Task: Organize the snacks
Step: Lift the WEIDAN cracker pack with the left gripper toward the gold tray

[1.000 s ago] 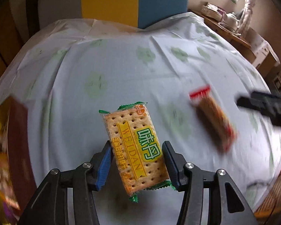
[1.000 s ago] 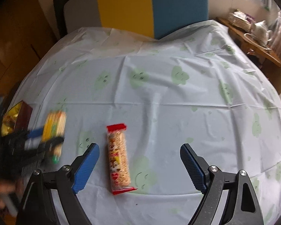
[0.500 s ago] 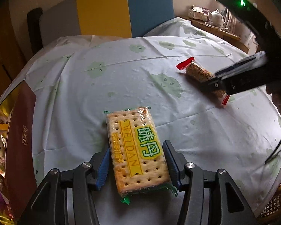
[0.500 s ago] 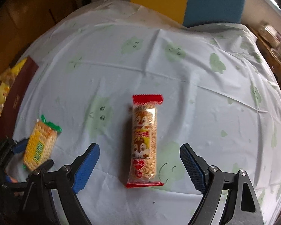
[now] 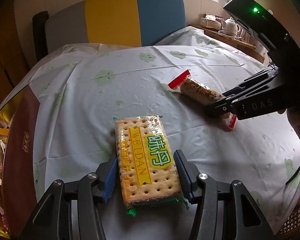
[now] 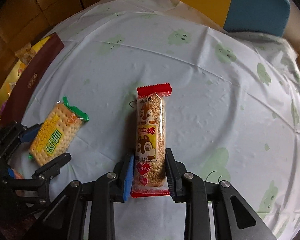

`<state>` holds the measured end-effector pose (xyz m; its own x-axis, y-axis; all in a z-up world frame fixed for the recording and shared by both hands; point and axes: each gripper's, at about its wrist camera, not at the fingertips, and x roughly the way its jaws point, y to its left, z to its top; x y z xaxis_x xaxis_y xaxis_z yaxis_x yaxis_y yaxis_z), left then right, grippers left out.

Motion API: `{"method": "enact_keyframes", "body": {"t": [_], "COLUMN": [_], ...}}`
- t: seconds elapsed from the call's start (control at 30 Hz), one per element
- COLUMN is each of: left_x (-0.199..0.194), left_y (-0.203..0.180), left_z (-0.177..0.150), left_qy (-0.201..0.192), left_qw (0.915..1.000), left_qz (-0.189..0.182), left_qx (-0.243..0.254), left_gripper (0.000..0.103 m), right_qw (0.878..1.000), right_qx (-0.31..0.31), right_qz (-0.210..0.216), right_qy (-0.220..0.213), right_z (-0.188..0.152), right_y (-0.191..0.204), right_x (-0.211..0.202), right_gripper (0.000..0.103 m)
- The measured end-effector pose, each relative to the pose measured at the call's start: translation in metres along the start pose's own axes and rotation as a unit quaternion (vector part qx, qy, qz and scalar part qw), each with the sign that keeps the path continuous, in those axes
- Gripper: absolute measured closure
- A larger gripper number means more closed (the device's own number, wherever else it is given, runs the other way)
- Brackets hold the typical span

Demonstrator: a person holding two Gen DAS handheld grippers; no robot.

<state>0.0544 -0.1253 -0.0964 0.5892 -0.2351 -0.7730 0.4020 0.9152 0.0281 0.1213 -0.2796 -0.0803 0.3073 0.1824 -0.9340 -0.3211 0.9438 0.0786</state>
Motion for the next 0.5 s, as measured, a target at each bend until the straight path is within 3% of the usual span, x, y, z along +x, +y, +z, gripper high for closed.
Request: {"method": "enact_keyframes", "body": {"t": [0.5], "left_x": [-0.001], "left_y": [0.001], "left_z": [-0.002], "left_qy": [-0.013], "left_qw": [0.9999], "left_qz": [-0.002], "left_qx": [-0.002], "left_gripper": [0.048], "right_qw": [0.996], "right_qx": [-0.073], "right_qz": [-0.052], "right_qy": [-0.007], "right_z": [-0.004], "right_y": [0.029], "right_x": [0.006], "right_gripper": [0.073]}}
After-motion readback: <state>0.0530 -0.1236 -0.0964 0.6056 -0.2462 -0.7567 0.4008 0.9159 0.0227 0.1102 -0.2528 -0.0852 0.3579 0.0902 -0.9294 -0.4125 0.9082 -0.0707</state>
